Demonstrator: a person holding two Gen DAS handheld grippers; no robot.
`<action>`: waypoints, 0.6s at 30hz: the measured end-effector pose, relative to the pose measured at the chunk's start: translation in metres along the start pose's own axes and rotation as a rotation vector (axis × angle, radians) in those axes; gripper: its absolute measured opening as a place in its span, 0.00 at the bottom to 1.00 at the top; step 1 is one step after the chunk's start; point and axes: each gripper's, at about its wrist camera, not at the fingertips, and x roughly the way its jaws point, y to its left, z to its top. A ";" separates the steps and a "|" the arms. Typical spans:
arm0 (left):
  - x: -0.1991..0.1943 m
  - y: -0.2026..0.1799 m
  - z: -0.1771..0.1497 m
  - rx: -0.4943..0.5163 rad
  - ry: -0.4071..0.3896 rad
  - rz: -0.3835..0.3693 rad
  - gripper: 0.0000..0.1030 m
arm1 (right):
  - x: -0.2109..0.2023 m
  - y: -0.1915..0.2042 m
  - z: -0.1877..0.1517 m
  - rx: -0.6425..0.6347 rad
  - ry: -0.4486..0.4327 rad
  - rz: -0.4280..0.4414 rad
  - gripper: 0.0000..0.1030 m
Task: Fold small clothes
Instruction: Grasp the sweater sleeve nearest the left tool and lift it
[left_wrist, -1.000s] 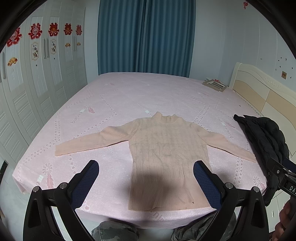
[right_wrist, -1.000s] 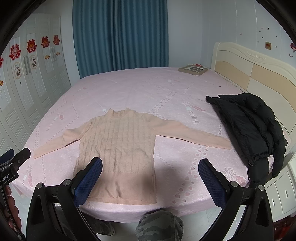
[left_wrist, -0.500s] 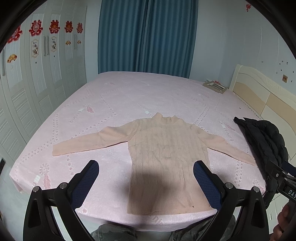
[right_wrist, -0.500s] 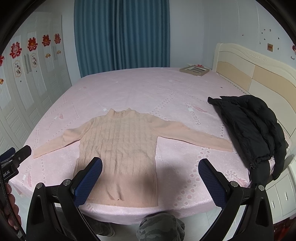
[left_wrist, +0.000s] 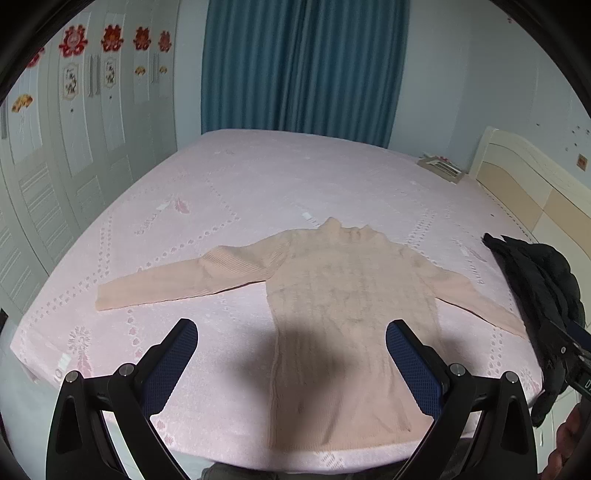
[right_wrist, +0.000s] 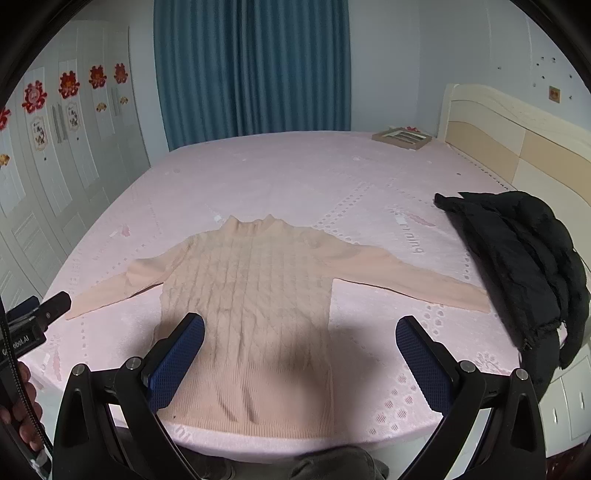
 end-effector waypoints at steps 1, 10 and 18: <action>0.008 0.005 0.001 -0.014 0.006 -0.005 1.00 | 0.008 0.003 0.001 -0.007 0.002 0.003 0.99; 0.097 0.080 -0.011 -0.163 0.094 0.041 0.92 | 0.095 0.017 -0.008 -0.032 0.125 0.041 0.96; 0.176 0.192 -0.037 -0.397 0.166 0.107 0.84 | 0.162 0.025 -0.028 -0.053 0.183 0.115 0.93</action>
